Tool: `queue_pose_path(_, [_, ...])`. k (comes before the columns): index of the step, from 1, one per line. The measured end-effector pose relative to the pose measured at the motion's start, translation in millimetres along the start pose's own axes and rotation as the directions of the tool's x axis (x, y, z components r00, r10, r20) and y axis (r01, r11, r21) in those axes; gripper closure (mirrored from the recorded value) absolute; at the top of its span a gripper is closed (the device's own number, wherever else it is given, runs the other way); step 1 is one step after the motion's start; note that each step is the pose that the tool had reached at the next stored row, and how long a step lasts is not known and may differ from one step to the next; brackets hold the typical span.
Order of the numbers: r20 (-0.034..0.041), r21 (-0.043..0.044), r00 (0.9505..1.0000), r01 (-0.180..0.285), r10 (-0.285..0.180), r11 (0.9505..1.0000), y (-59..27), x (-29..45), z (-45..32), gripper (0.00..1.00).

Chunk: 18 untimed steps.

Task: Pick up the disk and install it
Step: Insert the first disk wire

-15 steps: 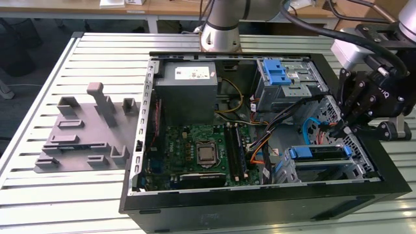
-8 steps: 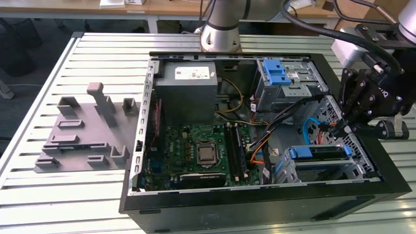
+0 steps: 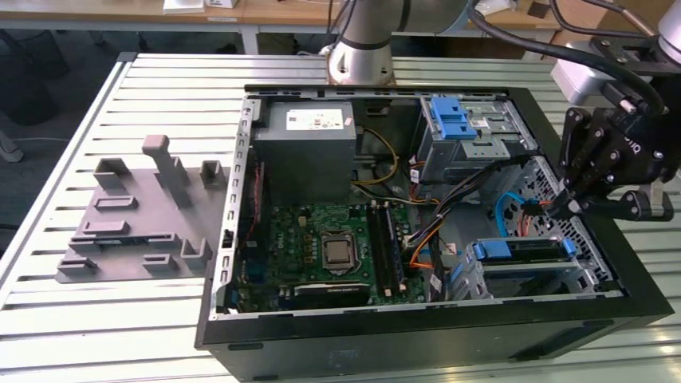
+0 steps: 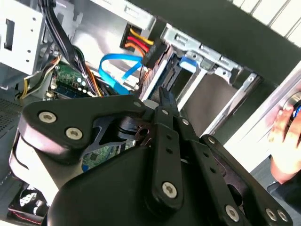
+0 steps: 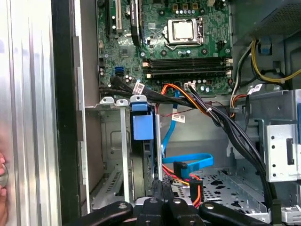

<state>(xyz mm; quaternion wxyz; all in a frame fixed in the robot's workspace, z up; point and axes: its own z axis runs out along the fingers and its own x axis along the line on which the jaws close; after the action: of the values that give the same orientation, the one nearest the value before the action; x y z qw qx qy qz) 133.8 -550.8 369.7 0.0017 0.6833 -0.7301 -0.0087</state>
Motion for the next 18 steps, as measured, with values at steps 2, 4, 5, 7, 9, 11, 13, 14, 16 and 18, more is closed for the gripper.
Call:
queue_pose_path(2, [-0.0003, -0.0010, 1.0000, 0.000, 0.000, 1.0000, -3.2, -2.6, 0.2, 0.89])
queue_pose_path(4, [-0.0003, -0.0016, 1.0000, 0.000, 0.000, 1.0000, -5.6, -6.7, 0.6, 0.89])
queue_pose_path(5, [-0.0003, -0.0021, 1.0000, -0.001, 0.001, 1.0000, -6.9, -8.1, 0.8, 0.89])
queue_pose_path(7, [-0.0004, -0.0038, 1.0000, -0.003, 0.003, 1.0000, -9.9, -10.6, 1.5, 0.89])
queue_pose_path(9, [-0.0006, -0.0067, 1.0000, -0.003, 0.003, 1.0000, -12.9, -13.3, 2.1, 0.89])
queue_pose_path(11, [-0.0018, -0.0132, 1.0000, -0.004, 0.004, 0.9999, -15.3, -15.7, 2.5, 0.89])
queue_pose_path(13, [-0.0035, -0.0232, 1.0000, -0.004, 0.004, 0.9997, -17.8, -17.9, 2.9, 0.83])
queue_pose_path(14, [-0.0046, -0.0290, 1.0000, -0.004, 0.004, 0.9996, -18.8, -18.8, 3.2, 0.83])
queue_pose_path(16, [-0.0080, -0.0390, 1.0000, -0.005, 0.005, 0.9992, -20.5, -20.8, 3.8, 0.76])
queue_pose_path(18, [-0.0134, -0.0481, 0.9999, -0.006, 0.005, 0.9988, -22.0, -23.0, 4.8, 0.76])
